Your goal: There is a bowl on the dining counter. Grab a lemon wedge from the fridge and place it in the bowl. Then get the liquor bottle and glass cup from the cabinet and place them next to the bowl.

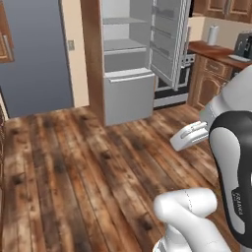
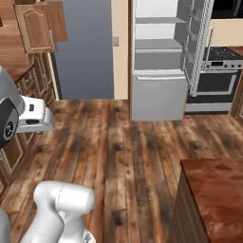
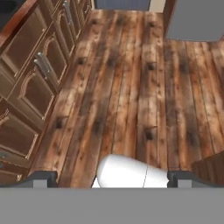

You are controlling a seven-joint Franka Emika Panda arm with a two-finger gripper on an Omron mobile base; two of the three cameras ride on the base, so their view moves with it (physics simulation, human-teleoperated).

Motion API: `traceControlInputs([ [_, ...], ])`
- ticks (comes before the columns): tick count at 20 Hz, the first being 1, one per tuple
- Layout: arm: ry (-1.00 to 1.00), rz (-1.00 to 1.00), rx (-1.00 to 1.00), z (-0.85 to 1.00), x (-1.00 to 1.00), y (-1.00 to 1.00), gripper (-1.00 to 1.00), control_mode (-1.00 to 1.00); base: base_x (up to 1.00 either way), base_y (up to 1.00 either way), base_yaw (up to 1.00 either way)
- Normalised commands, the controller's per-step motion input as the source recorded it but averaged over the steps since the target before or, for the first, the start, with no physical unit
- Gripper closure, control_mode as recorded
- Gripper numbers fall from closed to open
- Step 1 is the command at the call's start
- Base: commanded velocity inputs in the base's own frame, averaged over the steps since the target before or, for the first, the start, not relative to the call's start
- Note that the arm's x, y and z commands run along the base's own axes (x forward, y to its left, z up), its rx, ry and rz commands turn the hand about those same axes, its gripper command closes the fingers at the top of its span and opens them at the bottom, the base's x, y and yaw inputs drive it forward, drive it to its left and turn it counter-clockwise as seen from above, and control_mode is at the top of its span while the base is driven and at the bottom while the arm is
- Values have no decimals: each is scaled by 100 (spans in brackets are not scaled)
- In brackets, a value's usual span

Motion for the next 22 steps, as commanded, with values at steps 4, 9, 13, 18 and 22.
traceControlInputs([
  [4,0,0,0,0,0,0,-100,100,100,43,9],
  [9,0,0,0,0,0,0,-100,100,100,29,13],
  [13,0,0,0,0,0,0,-100,100,100,25,15],
  [18,0,0,0,0,0,0,-100,100,100,30,17],
  [22,0,0,0,0,0,0,-100,100,100,22,22],
])
